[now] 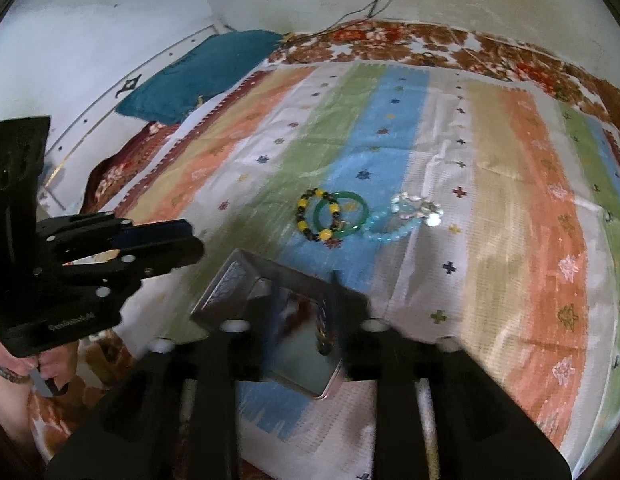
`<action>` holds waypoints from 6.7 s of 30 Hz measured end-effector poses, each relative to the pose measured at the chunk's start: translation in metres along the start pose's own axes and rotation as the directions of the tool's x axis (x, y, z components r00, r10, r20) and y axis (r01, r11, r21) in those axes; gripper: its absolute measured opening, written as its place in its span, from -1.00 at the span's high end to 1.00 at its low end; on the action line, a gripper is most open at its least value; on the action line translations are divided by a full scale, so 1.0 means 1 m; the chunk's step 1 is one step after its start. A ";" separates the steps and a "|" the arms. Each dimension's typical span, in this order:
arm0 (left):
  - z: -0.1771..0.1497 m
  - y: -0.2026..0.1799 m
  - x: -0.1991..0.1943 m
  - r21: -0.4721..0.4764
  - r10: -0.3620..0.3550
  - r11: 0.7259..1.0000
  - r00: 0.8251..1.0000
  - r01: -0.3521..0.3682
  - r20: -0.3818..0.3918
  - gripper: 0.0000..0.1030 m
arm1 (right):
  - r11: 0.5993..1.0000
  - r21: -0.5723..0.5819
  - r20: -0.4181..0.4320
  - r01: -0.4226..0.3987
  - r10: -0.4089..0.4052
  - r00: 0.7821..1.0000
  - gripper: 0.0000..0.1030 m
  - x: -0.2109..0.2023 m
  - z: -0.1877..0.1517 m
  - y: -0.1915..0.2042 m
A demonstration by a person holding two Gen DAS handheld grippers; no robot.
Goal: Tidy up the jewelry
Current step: 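Lift the dark red bracelet with the left tool and drop it into the tin, then open the left tool and move it back toward the remaining bracelets, then close the left tool on the black-and-yellow bead bracelet while the right tool grasps the pearl bracelet, then lift the black-and-yellow bracelet with the left tool toward the tin while the right tool lifts the pearl bracelet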
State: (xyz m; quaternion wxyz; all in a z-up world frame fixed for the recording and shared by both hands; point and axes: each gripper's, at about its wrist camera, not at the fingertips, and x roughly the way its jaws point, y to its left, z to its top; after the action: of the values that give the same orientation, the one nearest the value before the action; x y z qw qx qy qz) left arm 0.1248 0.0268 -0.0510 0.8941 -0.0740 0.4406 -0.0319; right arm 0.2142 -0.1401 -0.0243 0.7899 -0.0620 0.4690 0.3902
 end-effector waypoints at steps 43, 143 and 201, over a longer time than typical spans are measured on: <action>0.028 0.039 0.055 -0.100 0.093 0.989 0.989 -0.105 -0.112 -0.06 | 0.963 0.205 -0.049 0.176 -0.169 0.984 -0.18 0.045 0.034 -0.066; 0.026 0.094 0.179 -0.131 0.120 0.977 0.942 -0.168 -0.313 0.46 | 0.888 0.391 -0.212 0.241 -0.168 0.963 0.50 0.157 0.054 -0.143; 0.049 0.069 0.118 -0.114 0.130 0.982 0.972 -0.154 -0.195 0.77 | 0.940 0.188 -0.136 0.283 -0.261 0.956 0.70 0.104 0.060 -0.093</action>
State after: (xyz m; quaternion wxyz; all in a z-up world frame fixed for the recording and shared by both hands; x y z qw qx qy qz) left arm 0.2350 0.0860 -0.1254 0.8422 -0.0963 0.5277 0.0537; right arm 0.3453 -0.1185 -0.0986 0.8116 -0.0656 0.5360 0.2228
